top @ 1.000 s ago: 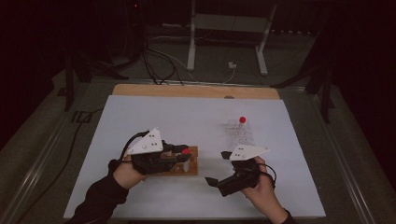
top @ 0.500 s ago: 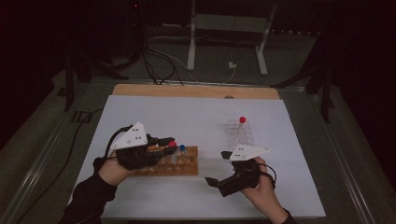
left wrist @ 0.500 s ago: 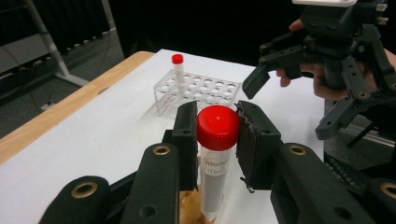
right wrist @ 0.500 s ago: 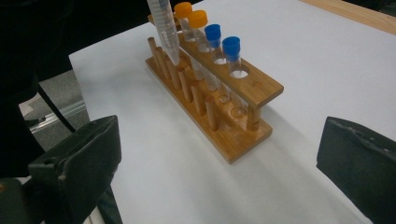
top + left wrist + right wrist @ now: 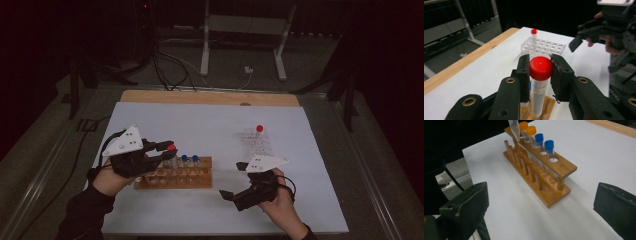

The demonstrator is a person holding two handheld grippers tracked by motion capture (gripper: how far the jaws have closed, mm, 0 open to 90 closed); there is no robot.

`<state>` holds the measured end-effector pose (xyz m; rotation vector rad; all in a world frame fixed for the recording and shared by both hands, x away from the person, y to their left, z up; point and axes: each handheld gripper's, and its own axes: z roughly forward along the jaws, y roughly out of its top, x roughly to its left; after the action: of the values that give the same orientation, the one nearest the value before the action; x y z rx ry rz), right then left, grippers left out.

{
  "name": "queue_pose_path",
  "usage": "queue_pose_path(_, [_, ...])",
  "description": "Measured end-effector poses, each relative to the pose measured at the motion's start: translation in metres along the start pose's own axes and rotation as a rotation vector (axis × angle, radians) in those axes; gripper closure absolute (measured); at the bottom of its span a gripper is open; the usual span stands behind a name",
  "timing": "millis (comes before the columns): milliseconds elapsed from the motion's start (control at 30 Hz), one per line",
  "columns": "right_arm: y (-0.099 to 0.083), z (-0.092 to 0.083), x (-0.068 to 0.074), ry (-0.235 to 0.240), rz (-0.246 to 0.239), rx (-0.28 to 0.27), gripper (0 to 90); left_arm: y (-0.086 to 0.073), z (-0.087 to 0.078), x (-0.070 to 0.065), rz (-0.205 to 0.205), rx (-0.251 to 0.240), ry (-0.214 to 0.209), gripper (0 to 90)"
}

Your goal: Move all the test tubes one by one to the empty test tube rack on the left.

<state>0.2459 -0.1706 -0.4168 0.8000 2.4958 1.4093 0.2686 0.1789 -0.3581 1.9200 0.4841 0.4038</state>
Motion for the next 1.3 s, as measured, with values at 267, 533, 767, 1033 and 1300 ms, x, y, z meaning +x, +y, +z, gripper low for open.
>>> queue_pose_path(267, [0.000, -0.001, 0.000, -0.001, 0.000, 0.001, 0.0, -0.009, -0.008, 0.013, -0.025, 0.017, 0.049, 71.7])
queue_pose_path(533, [0.000, -0.001, -0.001, -0.001, -0.001, 0.000, 0.0, -0.014, -0.018, 0.022, -0.039, 0.028, 0.084, 71.6])
queue_pose_path(767, [0.000, -0.002, -0.001, 0.000, 0.000, -0.003, 0.0, -0.021, -0.022, 0.030, -0.056, 0.040, 0.121, 71.6])
queue_pose_path(1033, [0.000, -0.003, -0.001, 0.000, 0.001, -0.003, 0.0, -0.034, -0.020, 0.040, -0.082, 0.022, 0.136, 71.6])
queue_pose_path(1300, [0.001, -0.003, -0.002, 0.002, 0.006, -0.003, 0.0, -0.047, -0.013, 0.045, -0.097, 0.047, 0.127, 71.7])
